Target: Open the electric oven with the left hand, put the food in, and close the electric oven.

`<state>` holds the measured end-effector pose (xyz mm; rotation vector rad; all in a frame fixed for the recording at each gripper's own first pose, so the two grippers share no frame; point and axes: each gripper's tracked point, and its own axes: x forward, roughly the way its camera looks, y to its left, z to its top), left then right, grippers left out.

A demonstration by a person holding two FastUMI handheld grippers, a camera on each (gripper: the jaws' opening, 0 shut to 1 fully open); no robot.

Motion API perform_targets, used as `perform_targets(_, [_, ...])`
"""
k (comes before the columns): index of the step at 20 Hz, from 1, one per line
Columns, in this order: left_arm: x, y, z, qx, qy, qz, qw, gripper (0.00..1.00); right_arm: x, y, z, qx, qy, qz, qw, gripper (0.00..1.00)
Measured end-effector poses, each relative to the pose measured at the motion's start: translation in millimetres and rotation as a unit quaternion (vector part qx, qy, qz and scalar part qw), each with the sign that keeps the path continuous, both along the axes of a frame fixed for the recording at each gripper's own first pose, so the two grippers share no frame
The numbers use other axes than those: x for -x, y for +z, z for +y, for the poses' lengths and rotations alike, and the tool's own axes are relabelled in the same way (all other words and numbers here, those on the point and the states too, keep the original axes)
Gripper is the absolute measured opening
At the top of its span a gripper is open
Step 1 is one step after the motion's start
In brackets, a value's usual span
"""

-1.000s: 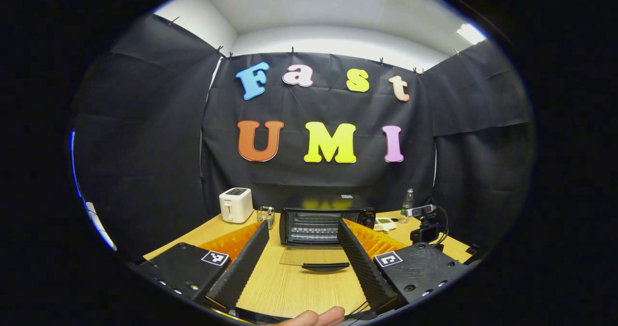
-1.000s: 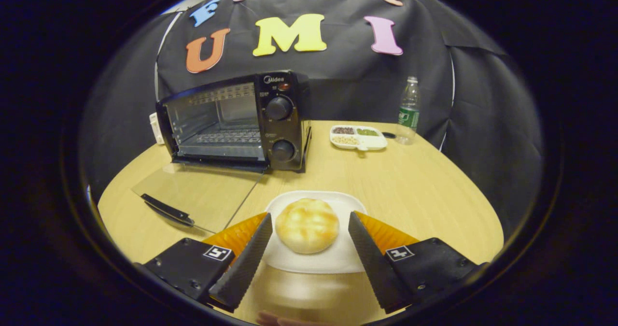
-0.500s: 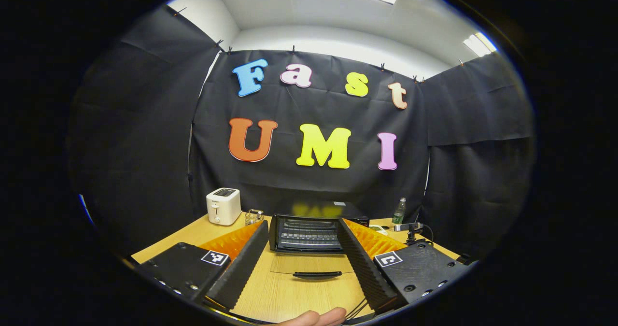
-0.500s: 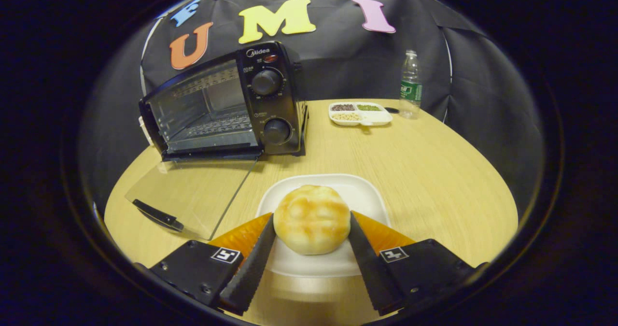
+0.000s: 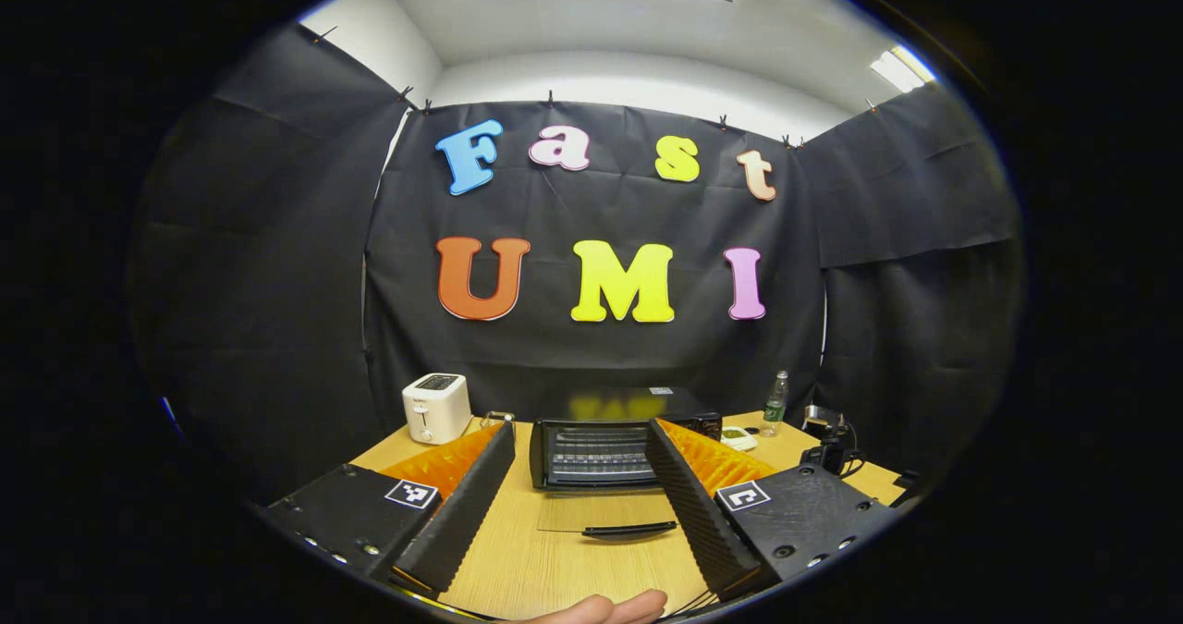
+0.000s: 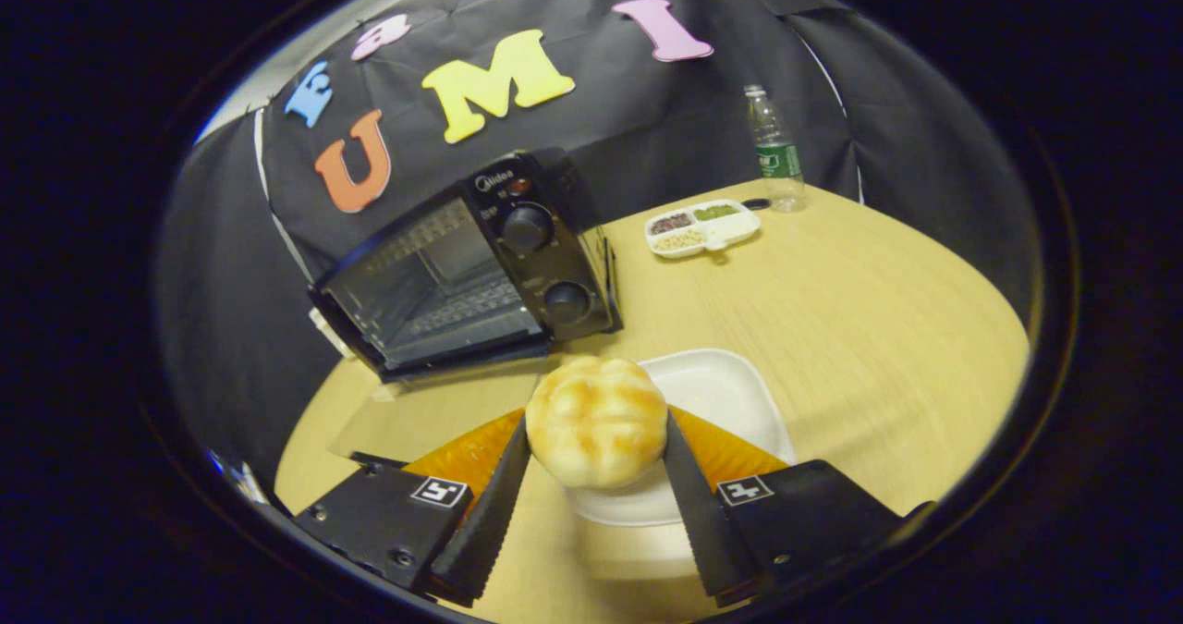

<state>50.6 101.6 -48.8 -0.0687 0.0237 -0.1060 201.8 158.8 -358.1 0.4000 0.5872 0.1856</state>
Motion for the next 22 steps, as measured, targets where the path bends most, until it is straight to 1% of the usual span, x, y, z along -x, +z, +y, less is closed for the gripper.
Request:
perform_targets(1, [0,0,-2,-0.003,-0.002,-0.001,1.000,0.93,-3,3,6,-0.014,-0.004,-0.002,1.000,0.83])
perform_targets(3, [-1,0,-4,-0.009,-0.008,-0.002,1.000,0.94,-7,11,26,-0.040,0.003,-0.010,0.999,0.82])
perform_targets(6, [-2,-5,0,-0.018,-0.003,0.000,1.000,0.94,-14,26,60,-0.110,0.007,-0.018,0.994,0.82])
perform_targets(8, [-5,-9,0,-0.012,-0.003,0.007,1.000,0.94,-26,41,79,-0.166,-0.012,-0.044,0.985,0.82])
perform_targets(10, [-7,-11,1,-0.005,-0.003,0.011,1.000,0.94,-37,50,96,-0.202,-0.037,-0.059,0.977,0.82])
perform_targets(11, [-8,-13,3,-0.003,-0.003,0.011,1.000,0.82,-43,54,104,-0.207,-0.050,-0.067,0.975,0.81])
perform_targets(12, [-10,-15,4,-0.002,-0.003,0.013,1.000,0.94,-50,56,112,-0.208,-0.063,-0.072,0.974,0.81])
perform_targets(15, [-14,-20,9,0.003,0.005,0.019,1.000,0.94,-67,54,138,-0.214,-0.097,-0.067,0.970,0.81])
perform_targets(16, [-16,-17,15,0.007,0.014,0.018,1.000,0.82,-71,52,143,-0.203,-0.112,-0.066,0.970,0.81])
perform_targets(17, [-18,-18,18,0.010,0.018,0.019,1.000,0.94,-79,54,147,-0.197,-0.125,-0.075,0.969,0.81])
perform_targets(19, [-21,-24,19,0.016,0.017,0.026,0.999,0.94,-97,60,158,-0.177,-0.140,-0.099,0.969,0.81])
perform_targets(20, [-21,-26,22,0.016,0.018,0.030,0.999,0.94,-105,58,164,-0.163,-0.144,-0.102,0.971,0.81])
perform_targets(22, [-21,-27,28,0.013,0.023,0.033,0.999,0.94,-123,53,172,-0.151,-0.149,-0.102,0.972,0.81])
